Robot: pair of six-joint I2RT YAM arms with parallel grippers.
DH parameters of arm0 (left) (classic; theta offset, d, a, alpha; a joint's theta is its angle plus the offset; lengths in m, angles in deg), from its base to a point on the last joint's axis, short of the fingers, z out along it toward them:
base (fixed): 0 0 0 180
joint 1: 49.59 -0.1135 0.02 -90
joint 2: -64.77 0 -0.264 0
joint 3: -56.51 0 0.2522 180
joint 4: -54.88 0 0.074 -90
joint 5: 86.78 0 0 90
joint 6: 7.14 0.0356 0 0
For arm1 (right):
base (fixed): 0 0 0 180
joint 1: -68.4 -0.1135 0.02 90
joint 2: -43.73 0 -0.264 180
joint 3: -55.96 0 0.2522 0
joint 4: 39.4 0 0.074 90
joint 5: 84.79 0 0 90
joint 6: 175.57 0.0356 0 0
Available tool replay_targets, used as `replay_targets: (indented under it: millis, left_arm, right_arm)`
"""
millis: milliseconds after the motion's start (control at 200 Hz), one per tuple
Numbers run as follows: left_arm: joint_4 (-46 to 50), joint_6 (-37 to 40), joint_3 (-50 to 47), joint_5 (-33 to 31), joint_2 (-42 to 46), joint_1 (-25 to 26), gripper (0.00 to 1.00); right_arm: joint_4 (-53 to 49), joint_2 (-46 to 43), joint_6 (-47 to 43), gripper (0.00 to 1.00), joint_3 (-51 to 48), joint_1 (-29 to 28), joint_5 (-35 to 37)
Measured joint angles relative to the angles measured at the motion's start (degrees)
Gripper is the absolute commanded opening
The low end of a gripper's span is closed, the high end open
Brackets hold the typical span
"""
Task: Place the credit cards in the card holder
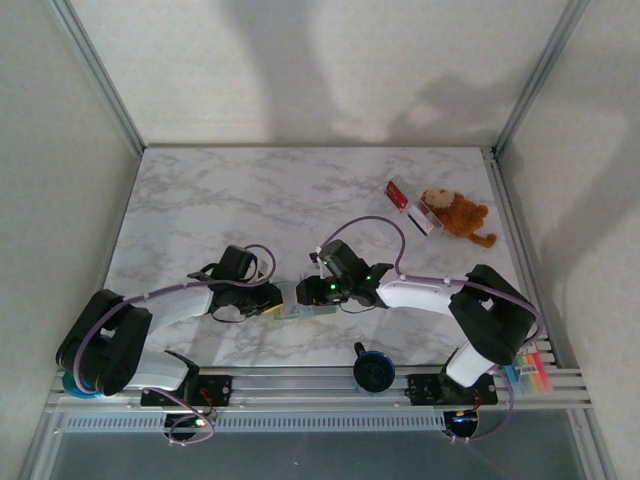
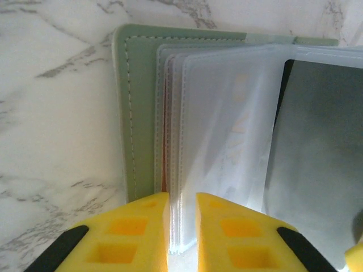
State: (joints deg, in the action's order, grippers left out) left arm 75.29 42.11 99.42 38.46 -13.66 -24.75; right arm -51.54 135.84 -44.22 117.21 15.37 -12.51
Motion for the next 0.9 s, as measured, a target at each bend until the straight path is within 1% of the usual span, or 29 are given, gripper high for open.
replay_targets:
  millis: [100,285,466,701,746,806,901]
  left_arm:
    - [0.04,0.00,0.02,0.13,1.73,-1.16,0.19]
    - [-0.07,-0.02,0.04,0.74,5.25,-3.65,0.18]
    - [-0.85,-0.48,0.04,1.99,5.53,-3.74,0.16]
    - [-1.62,-0.68,0.04,2.75,4.98,-3.74,0.15]
    - [-1.73,-0.66,0.04,2.75,4.83,-3.74,0.14]
    - [-1.73,-0.66,0.04,2.75,4.59,-3.74,0.13]
    - [-1.73,-0.79,0.02,2.75,4.42,-3.74,0.12]
  right_arm:
    - [1.05,0.48,0.17,0.45,0.00,-0.04,-0.20]
    - [3.34,1.51,0.70,0.46,-0.07,-0.04,-0.35]
    - [4.81,2.54,1.49,0.45,-0.13,-0.04,-0.24]
    - [2.32,3.23,1.46,0.45,-0.13,-0.04,2.95]
    - [1.42,3.23,1.40,0.46,-0.13,-0.04,3.80]
    - [-0.09,3.21,1.22,0.50,-0.13,-0.11,5.35]
    - [-4.13,2.56,0.68,0.55,-0.04,-0.55,9.14]
